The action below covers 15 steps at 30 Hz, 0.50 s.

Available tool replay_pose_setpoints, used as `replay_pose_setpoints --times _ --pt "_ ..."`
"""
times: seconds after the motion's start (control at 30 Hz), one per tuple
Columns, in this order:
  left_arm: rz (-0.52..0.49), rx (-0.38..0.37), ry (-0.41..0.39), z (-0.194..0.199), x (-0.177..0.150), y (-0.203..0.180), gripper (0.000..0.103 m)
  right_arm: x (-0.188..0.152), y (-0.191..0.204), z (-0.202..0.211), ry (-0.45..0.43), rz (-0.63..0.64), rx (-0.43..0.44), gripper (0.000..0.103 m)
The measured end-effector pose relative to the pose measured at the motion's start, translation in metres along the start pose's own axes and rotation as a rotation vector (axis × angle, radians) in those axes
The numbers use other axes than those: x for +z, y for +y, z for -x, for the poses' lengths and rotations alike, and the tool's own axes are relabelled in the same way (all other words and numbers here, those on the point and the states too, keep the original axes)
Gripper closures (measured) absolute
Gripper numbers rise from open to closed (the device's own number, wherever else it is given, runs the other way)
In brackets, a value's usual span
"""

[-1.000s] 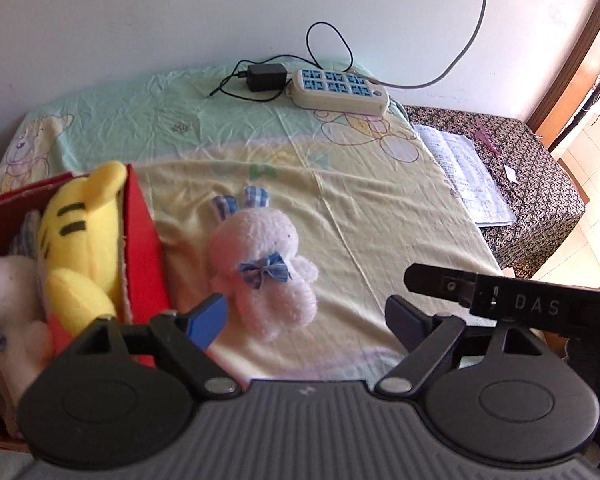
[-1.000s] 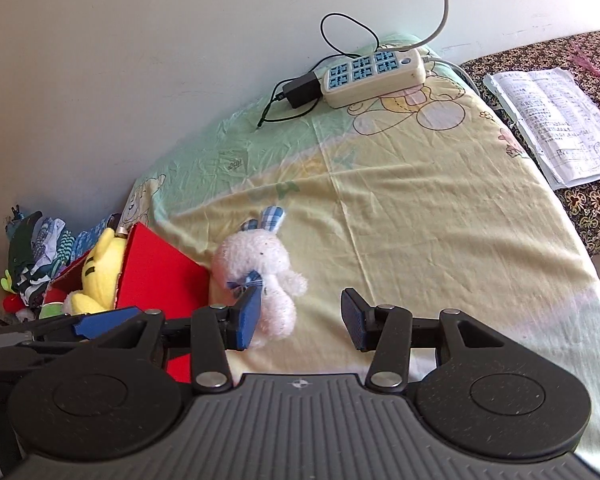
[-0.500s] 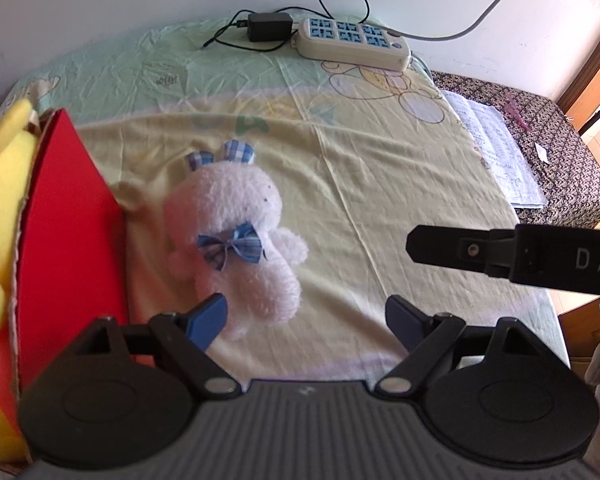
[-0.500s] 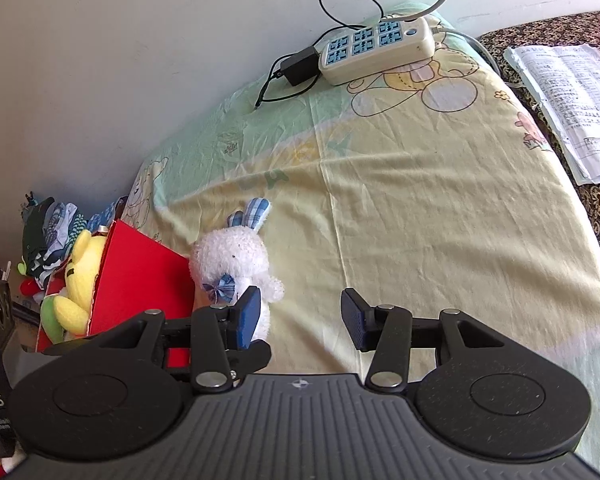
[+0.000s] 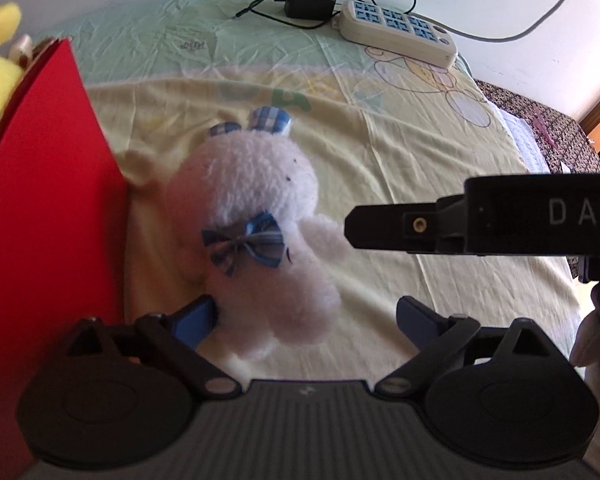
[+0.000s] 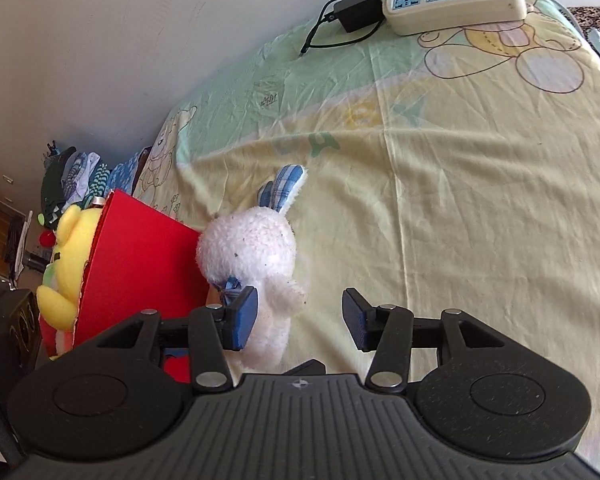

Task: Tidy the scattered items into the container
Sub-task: 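Lower the open right gripper around the pink bunny plush's bow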

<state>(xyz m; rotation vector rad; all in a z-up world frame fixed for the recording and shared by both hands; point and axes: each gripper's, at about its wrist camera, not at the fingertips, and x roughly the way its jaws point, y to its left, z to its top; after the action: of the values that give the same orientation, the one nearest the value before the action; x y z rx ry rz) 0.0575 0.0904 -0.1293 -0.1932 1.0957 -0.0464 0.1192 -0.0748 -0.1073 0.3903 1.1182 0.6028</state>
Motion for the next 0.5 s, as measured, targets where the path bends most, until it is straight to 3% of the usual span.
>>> replay_pose_setpoints --times 0.17,0.5 --pt "0.049 -0.020 0.006 -0.010 0.004 0.012 0.005 0.012 0.001 -0.021 0.045 0.014 0.083 0.047" --pt "0.040 0.014 0.001 -0.023 0.021 0.013 0.007 0.020 0.002 -0.056 0.122 0.050 0.137 0.040"
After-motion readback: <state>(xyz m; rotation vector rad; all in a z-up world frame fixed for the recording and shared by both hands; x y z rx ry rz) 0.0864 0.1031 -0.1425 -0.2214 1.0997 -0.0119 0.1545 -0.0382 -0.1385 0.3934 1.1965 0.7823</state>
